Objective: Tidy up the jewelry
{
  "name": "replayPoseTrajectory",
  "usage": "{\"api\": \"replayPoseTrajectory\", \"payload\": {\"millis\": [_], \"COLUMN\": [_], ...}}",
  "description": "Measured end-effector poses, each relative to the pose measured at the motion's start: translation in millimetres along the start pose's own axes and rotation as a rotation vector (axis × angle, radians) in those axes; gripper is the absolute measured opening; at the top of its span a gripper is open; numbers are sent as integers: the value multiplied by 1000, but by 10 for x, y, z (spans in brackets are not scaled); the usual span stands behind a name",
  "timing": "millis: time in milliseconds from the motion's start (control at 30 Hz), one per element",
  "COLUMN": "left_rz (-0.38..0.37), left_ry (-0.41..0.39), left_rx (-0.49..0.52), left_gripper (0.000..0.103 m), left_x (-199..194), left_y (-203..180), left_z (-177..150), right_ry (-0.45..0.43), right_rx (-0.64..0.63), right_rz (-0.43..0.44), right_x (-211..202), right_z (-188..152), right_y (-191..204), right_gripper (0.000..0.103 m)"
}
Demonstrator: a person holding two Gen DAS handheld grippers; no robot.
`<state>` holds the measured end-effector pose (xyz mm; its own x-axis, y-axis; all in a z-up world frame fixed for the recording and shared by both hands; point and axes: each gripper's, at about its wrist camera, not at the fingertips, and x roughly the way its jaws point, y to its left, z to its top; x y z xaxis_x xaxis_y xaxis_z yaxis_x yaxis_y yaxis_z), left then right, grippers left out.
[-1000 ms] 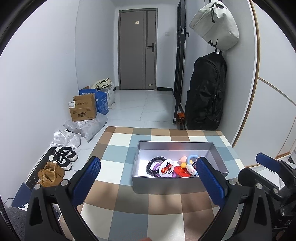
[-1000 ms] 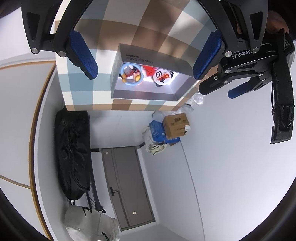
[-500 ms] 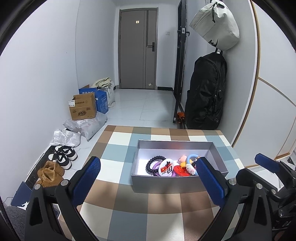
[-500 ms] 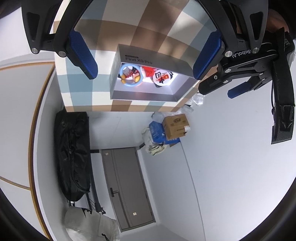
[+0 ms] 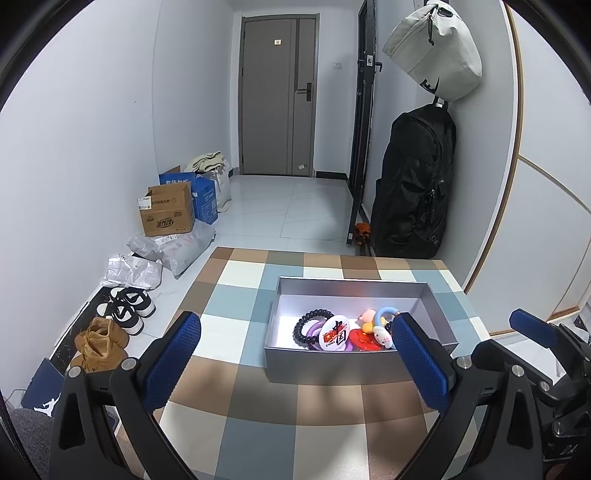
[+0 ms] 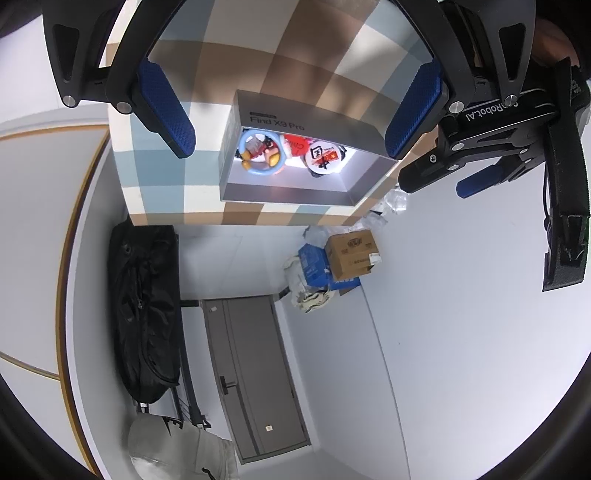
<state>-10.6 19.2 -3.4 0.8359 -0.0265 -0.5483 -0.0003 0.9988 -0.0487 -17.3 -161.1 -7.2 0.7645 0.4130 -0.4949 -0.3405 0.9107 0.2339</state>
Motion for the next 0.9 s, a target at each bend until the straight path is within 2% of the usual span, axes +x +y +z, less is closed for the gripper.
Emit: {"api": "replayPoseTrajectory", "payload": {"millis": [733,900], "left_rz": [-2,7], "left_ry": [2,-4], "left_rx": [5,37], "left_gripper": [101,101], "left_x": [21,20], "left_y": [1,-52], "left_z": [-8,-25], "right_ry": [17,26], "right_rx": [7,7], "right_rz": [-5,-6], "right_x": [28,43], "right_z": [-24,-27], "right_y": [0,-7], "right_gripper": [103,103]}}
